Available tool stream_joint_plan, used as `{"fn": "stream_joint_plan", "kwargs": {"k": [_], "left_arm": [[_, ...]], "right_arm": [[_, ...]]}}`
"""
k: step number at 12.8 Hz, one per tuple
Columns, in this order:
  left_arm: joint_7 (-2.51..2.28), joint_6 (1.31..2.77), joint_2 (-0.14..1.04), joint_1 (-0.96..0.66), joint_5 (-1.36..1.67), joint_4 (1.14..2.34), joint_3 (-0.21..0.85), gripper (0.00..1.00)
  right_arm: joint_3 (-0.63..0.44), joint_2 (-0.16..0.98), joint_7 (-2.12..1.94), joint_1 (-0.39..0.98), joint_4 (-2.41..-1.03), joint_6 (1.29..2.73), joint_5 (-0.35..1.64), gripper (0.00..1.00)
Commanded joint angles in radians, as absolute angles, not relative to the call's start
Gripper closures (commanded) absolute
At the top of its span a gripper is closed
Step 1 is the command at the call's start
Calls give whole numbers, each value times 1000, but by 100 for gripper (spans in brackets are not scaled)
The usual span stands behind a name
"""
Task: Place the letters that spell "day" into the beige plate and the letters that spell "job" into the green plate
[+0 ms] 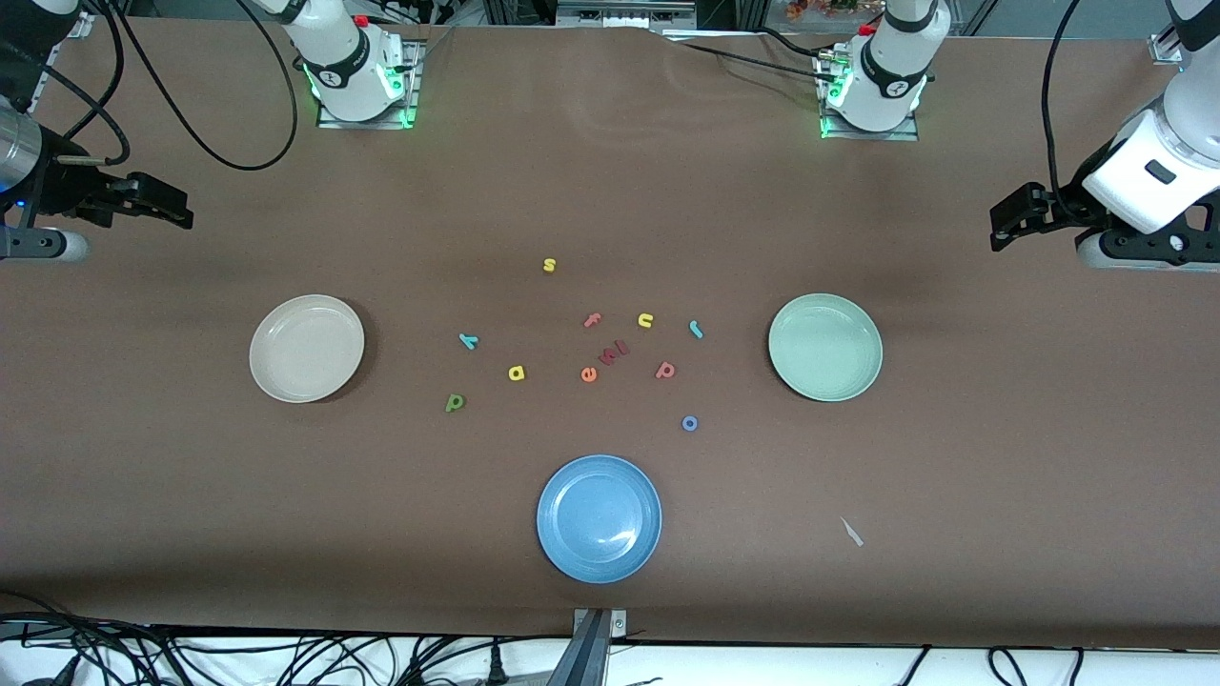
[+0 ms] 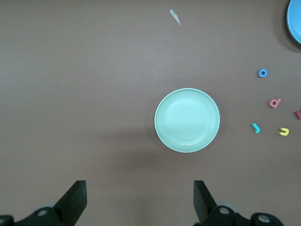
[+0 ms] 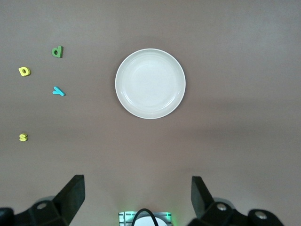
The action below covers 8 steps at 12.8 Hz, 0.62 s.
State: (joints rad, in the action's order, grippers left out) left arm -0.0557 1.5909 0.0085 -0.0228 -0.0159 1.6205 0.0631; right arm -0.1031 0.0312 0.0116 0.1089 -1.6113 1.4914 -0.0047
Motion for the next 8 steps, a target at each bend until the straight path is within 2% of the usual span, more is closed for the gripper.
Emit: {"fn": "stream_joint_plan", "kwargs": {"k": [1, 8], "left_arm": [[-41, 1580, 0, -12, 8, 1623, 67, 0], [-41, 1580, 0, -14, 8, 1623, 67, 0]], "right_arm": [[-104, 38, 21, 109, -1591, 1476, -14, 0], [-101, 40, 18, 110, -1586, 1482, -43, 0]]}}
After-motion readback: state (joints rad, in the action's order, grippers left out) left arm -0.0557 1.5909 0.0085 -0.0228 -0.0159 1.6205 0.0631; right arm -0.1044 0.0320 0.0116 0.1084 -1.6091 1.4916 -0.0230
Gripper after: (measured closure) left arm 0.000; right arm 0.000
